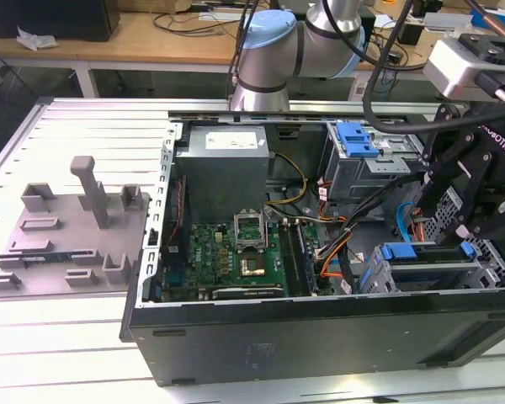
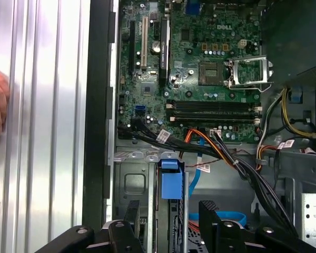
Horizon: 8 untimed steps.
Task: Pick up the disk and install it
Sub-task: 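Insert the first disk wire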
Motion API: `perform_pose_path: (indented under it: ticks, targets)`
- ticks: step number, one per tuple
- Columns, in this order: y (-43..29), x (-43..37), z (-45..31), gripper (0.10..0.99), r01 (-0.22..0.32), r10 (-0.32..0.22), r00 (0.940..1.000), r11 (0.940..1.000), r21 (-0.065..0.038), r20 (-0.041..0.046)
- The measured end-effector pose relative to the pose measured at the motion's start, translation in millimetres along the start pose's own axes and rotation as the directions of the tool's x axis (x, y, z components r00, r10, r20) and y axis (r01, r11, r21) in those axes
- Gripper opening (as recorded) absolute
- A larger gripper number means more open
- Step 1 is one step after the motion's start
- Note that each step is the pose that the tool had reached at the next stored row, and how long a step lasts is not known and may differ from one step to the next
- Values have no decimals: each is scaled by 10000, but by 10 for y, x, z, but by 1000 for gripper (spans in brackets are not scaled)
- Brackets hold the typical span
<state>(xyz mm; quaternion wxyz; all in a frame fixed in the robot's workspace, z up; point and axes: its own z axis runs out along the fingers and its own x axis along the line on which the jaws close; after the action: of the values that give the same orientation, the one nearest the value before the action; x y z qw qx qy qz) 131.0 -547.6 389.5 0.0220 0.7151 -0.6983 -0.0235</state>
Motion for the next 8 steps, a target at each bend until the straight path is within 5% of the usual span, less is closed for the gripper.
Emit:
perform_pose_path:
  ticks: [6,7,8]
  targets:
    - [0,-32,1,565,19,-19,10000,10000,28,-1]
    - [-2,-83,-1,565,18,-18,10000,9999,126,-18]
    - [-2,-124,1,565,15,-11,9999,9993,368,-101]
